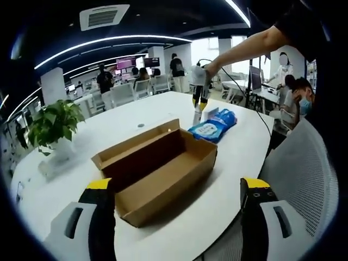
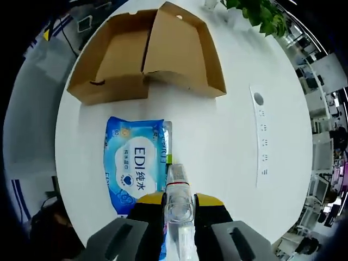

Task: Operate the shoe box by opening the lid, removing the specified soft item, and placing it in the target area until the item is outside and the box remains undamaged.

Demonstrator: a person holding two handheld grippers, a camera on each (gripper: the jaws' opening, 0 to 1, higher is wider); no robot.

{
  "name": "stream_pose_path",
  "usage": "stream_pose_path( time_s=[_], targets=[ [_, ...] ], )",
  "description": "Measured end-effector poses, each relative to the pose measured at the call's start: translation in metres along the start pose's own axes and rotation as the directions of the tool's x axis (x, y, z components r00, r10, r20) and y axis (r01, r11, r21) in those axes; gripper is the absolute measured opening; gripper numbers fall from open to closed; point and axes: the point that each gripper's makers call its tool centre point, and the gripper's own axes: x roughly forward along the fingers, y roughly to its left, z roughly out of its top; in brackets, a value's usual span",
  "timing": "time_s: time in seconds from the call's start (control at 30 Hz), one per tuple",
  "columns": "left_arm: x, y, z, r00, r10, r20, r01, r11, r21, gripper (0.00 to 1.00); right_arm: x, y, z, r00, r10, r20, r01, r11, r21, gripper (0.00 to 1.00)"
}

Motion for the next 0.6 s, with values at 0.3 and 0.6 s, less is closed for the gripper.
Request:
stream_pose_path(
  time_s=[0.3,0.6],
  targets=[
    [-0.0024,0.0024,-0.0050,1.000,0.015,-0.007,-0.015,1.000,-0.016,0.99,0.0056,-0.0017,0.0041,1.000,0.013,-0.021,-0.012,1.000,0.014,0.16],
    [-0.0011,0.0038,-0.0106,1.000,0.017,-0.024,-0.017,1.000,-0.024,0.98,0.0046,-0.0030,-0.0057,0.996,0.036,-0.077,-0.036,0.999,0.002,0.16]
  ],
)
